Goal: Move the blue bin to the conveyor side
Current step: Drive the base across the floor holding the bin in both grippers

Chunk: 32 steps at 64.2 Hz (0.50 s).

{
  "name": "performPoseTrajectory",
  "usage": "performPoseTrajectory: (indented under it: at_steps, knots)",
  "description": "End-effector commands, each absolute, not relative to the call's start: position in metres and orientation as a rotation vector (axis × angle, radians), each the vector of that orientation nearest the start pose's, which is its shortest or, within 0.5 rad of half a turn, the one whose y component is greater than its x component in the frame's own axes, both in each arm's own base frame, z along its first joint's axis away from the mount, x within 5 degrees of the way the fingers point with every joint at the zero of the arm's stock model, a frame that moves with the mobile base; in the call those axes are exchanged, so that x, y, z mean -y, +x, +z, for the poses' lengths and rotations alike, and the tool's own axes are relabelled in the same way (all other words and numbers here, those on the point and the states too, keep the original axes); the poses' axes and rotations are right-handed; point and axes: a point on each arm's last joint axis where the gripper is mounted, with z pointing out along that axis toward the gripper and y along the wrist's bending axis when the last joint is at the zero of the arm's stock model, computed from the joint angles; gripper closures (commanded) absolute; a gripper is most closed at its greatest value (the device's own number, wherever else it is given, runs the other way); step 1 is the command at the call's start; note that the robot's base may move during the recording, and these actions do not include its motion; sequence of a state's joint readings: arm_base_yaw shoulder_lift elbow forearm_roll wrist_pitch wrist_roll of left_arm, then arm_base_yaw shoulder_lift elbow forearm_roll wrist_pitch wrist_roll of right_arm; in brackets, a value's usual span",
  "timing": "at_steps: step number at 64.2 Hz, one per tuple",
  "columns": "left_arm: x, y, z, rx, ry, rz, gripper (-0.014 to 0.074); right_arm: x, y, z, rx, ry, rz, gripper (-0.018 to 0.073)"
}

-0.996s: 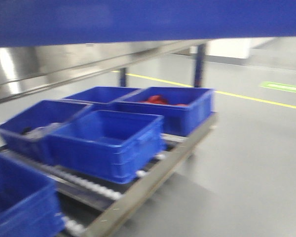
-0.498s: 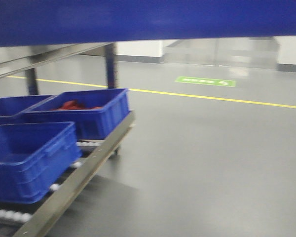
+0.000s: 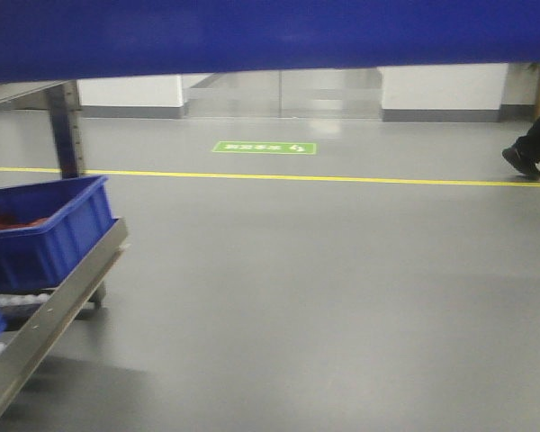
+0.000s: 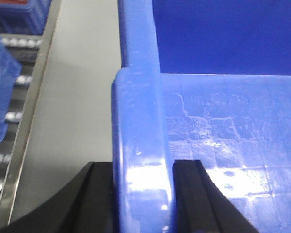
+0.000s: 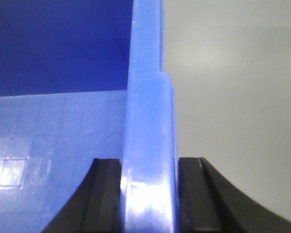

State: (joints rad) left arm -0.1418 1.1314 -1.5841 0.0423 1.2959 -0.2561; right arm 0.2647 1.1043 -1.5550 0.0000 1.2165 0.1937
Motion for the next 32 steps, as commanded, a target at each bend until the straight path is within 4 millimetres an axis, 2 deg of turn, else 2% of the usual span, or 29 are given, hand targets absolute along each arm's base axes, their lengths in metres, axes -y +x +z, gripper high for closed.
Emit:
performPoseTrajectory:
  at_steps: [1, 32]
  knots:
    - [0.0213, 0.18, 0.4932, -2.217, -0.118, -0.142, 0.0615, -0.0428, 0.1728, 0.4979, -2.122, -0.082, 0.212, 0.0638]
    - [0.0208, 0.1801, 0.4932, -2.216, -0.119, -0.134, 0.0615, -0.0428, 0.1728, 0.4979, -2.122, -0.082, 0.212, 0.0638]
